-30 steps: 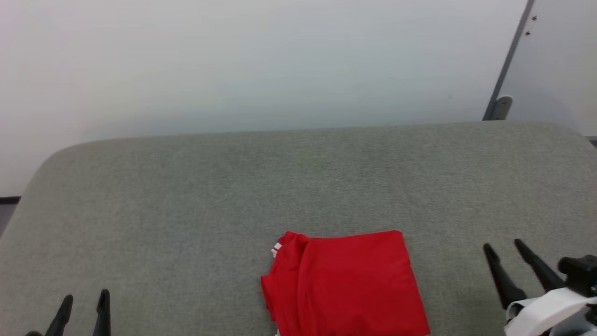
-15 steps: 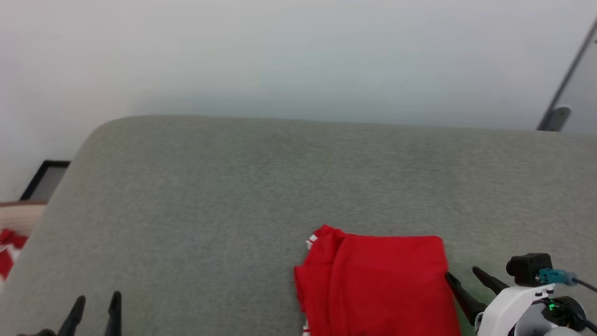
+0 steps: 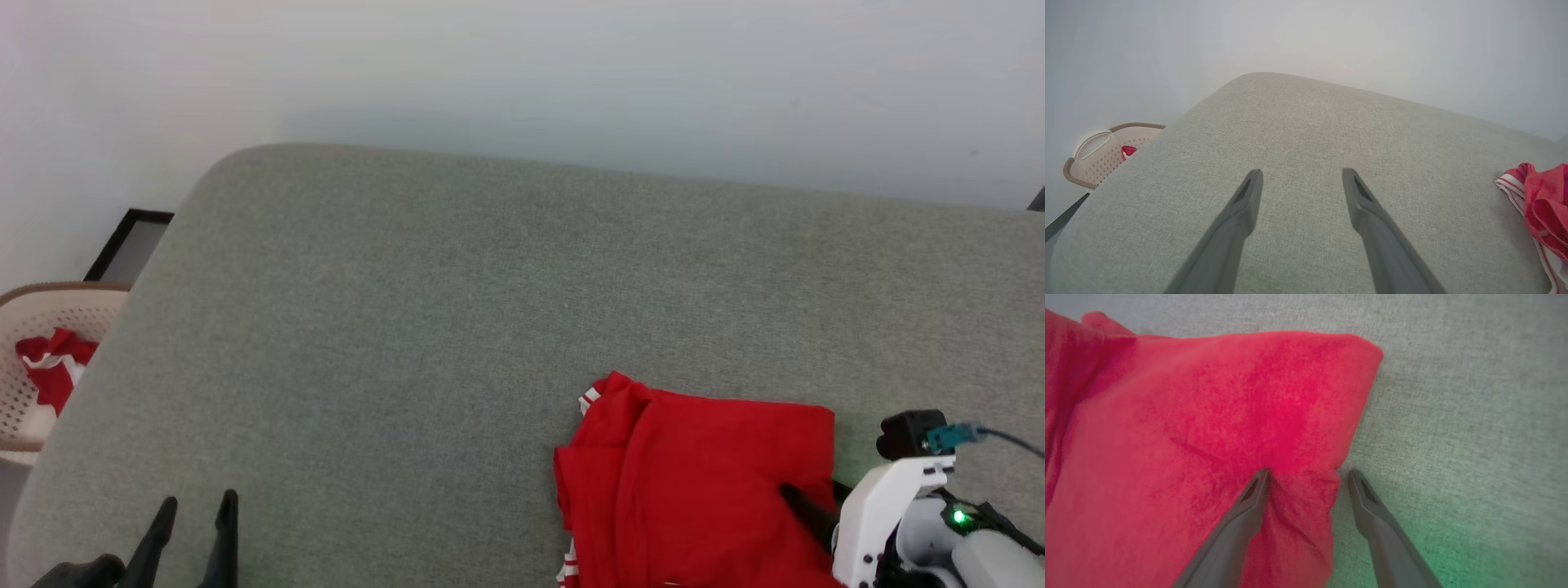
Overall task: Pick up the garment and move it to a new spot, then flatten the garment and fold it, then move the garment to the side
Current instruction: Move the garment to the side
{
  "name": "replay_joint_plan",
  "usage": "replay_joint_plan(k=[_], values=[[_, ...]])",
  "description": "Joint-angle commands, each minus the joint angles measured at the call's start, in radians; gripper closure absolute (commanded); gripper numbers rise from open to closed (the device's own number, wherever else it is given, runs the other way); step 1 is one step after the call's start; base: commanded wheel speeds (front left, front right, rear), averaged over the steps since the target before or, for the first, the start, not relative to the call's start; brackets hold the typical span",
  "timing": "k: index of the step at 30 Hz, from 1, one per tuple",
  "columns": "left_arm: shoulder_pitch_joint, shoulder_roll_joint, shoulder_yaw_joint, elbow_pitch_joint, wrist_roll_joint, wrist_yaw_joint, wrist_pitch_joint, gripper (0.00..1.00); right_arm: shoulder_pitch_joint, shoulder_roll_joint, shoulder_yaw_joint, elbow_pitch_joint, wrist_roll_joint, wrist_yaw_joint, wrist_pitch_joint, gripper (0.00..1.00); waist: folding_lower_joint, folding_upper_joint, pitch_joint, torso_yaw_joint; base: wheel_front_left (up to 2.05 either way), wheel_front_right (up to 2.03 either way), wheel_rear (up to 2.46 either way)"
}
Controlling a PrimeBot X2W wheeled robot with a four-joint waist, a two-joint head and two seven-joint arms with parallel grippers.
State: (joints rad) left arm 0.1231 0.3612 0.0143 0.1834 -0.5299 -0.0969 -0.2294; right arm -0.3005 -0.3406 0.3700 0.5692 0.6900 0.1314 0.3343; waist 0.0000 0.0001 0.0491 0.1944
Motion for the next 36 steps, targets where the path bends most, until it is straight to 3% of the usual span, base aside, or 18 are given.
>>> replay_joint_plan(k=[1, 2, 3, 4, 10, 18, 36], values=[[-0.011, -0.002, -0.003, 0.008, -0.004, -0.003, -0.005, 0.0, 0.004, 0.018, 0.008, 0.028, 0.012, -0.002, 0.044, 0.0, 0.0, -0.0001, 0.019, 0.014, 0.0, 0.0, 0.0], [-0.017, -0.003, -0.005, 0.011, -0.004, -0.005, -0.006, 0.0, 0.0, 0.022, 0.007, 0.039, 0.011, -0.002, 0.071, 0.06, 0.0, -0.0001, 0.023, 0.016, 0.0, 0.0, 0.0], [-0.021, -0.004, -0.008, 0.014, -0.004, -0.006, -0.008, 0.0, -0.004, 0.028, 0.009, 0.051, 0.015, -0.002, 0.1, 0.69, 0.0, -0.0001, 0.025, 0.017, 0.0, 0.0, 0.0], [-0.023, -0.004, -0.009, 0.018, -0.005, -0.007, -0.007, 0.0, -0.007, 0.032, 0.012, 0.054, 0.014, -0.002, 0.121, 1.0, 0.0, -0.0001, 0.027, 0.018, 0.0, 0.0, 0.0], [-0.042, -0.006, -0.019, 0.036, -0.003, -0.01, -0.015, 0.0, -0.044, 0.022, -0.003, 0.028, -0.013, -0.002, 0.151, 1.0, 0.0, -0.0001, 0.034, 0.017, 0.0, 0.0, 0.0], [-0.076, 0.001, -0.037, 0.034, 0.009, -0.014, -0.02, 0.0, -0.115, -0.047, -0.035, -0.07, -0.062, -0.002, 0.183, 1.0, 0.0, -0.0001, 0.054, -0.02, 0.0, 0.0, 0.0], [-0.342, 0.051, -0.169, 0.023, 0.028, -0.032, -0.009, 0.0, -0.333, -0.219, -0.088, -0.166, -0.134, -0.002, 0.248, 1.0, 0.0, -0.0001, 0.221, -0.196, 0.0, 0.0, 0.0]])
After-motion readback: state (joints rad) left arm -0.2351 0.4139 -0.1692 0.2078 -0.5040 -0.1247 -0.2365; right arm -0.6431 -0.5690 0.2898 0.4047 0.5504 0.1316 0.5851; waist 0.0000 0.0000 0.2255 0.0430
